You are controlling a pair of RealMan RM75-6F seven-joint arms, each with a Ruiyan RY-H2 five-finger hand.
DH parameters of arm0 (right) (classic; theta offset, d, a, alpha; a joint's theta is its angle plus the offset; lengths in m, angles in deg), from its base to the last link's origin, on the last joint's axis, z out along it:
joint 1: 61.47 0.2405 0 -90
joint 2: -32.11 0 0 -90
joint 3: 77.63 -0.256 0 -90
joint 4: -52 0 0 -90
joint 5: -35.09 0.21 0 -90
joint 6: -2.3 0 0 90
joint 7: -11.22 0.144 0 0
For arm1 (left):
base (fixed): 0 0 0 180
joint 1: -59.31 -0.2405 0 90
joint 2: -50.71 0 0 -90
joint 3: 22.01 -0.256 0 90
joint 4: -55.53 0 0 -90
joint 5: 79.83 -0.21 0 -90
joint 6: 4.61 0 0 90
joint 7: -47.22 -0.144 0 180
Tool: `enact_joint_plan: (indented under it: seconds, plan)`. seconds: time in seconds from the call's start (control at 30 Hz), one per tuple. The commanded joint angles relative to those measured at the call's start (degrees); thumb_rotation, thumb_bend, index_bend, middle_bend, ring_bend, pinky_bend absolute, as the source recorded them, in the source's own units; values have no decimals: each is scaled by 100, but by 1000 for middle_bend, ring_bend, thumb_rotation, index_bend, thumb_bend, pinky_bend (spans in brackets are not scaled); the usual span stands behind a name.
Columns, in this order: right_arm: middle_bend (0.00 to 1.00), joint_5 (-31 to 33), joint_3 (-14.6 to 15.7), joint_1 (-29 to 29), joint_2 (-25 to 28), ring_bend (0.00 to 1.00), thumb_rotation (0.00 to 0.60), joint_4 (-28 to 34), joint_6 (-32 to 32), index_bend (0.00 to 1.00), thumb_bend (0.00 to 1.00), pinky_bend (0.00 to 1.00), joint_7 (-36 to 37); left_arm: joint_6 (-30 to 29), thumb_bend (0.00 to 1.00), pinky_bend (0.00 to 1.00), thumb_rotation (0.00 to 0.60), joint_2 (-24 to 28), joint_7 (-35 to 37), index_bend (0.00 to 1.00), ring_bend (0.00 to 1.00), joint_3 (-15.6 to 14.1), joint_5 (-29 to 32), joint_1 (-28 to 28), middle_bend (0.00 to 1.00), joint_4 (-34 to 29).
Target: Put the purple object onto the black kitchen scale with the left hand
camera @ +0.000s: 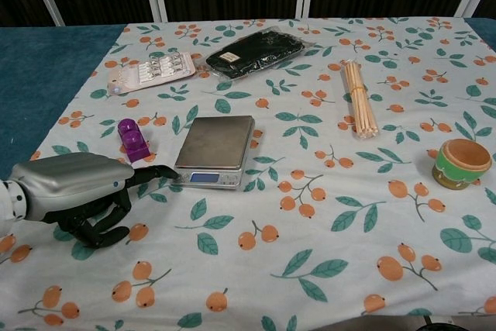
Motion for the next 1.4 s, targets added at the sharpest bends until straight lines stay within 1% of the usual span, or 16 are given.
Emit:
enact_joint_plan:
  seconds: [0.03, 0.17, 0.3, 0.4, 0.43, 0.53, 0.6, 0.63, 0.73, 0.77, 0.8, 0.93, 1.0, 1.07, 1.23, 1.4]
  plan:
    - [6, -1, 0, -1, 3, 157, 600, 1, 2, 21, 78, 188, 4, -11, 464, 773, 600, -10, -49, 242, 783, -10, 48, 16, 754, -9]
    - [6, -2, 0, -2, 5, 157, 600, 1, 3, 21, 78, 188, 8, -58, 464, 773, 600, 8, -77, 229, 783, -6, 47, 21, 754, -83]
    - [6, -4, 0, -2, 7, 157, 600, 1, 4, 21, 79, 188, 9, -180, 462, 773, 600, 68, -10, 175, 782, 28, -103, -17, 750, -226]
    - [6, -6, 2, -4, 9, 157, 600, 1, 6, 21, 78, 188, 9, -348, 406, 762, 600, 127, 144, 134, 755, 79, -359, -96, 714, -351]
    - [6, -6, 2, -4, 9, 157, 600, 1, 6, 21, 78, 188, 9, -375, 373, 751, 600, 132, 184, 127, 726, 93, -408, -112, 688, -366]
    - [8, -4, 4, -4, 10, 157, 600, 2, 2, 21, 78, 188, 9, -550, 272, 665, 600, 152, 505, 119, 552, 175, -789, -228, 565, -410]
    - [10, -1, 2, -4, 10, 157, 600, 0, 2, 21, 79, 188, 2, -685, 206, 538, 600, 146, 769, 117, 401, 209, -1141, -321, 458, -372]
    - [10, 1, 0, -3, 9, 157, 600, 3, 3, 21, 79, 188, 4, -732, 178, 478, 600, 144, 896, 117, 346, 209, -1316, -360, 416, -334]
    - [10, 9, 0, -4, 9, 158, 600, 5, 1, 21, 78, 188, 0, -841, 136, 343, 600, 177, 1488, 117, 220, 223, -1887, -478, 321, -224]
    - [10, 9, -1, -4, 9, 158, 600, 6, 2, 21, 79, 187, 0, -844, 133, 317, 600, 187, 1584, 118, 199, 225, -1958, -489, 305, -210]
    - [10, 10, -2, -5, 9, 157, 600, 6, 4, 21, 79, 188, -3, -833, 133, 289, 600, 238, 1921, 120, 183, 244, -2194, -502, 293, -179]
    - [10, 17, -3, -11, 9, 157, 600, 13, 10, 21, 78, 188, 1, -827, 133, 250, 600, 442, 2609, 146, 174, 356, -2841, -415, 291, 42]
    - [10, 18, -3, -12, 10, 158, 600, 18, 13, 21, 78, 188, 1, -846, 133, 235, 600, 556, 2780, 162, 174, 474, -3125, -312, 304, 321]
    - [10, 20, -2, -14, 10, 157, 600, 22, 11, 21, 79, 188, 1, -797, 133, 228, 600, 654, 2831, 180, 175, 592, -3207, -207, 321, 561]
    - [10, 37, -3, -14, 7, 157, 600, 37, 5, 21, 77, 188, -22, -259, 133, 215, 600, 933, 3012, 217, 174, 813, -3022, 105, 349, 978]
    - [10, 59, -6, -20, 1, 158, 600, 55, 11, 21, 78, 188, -55, 165, 133, 215, 600, 1044, 2613, 228, 176, 864, -2865, 327, 359, 1394]
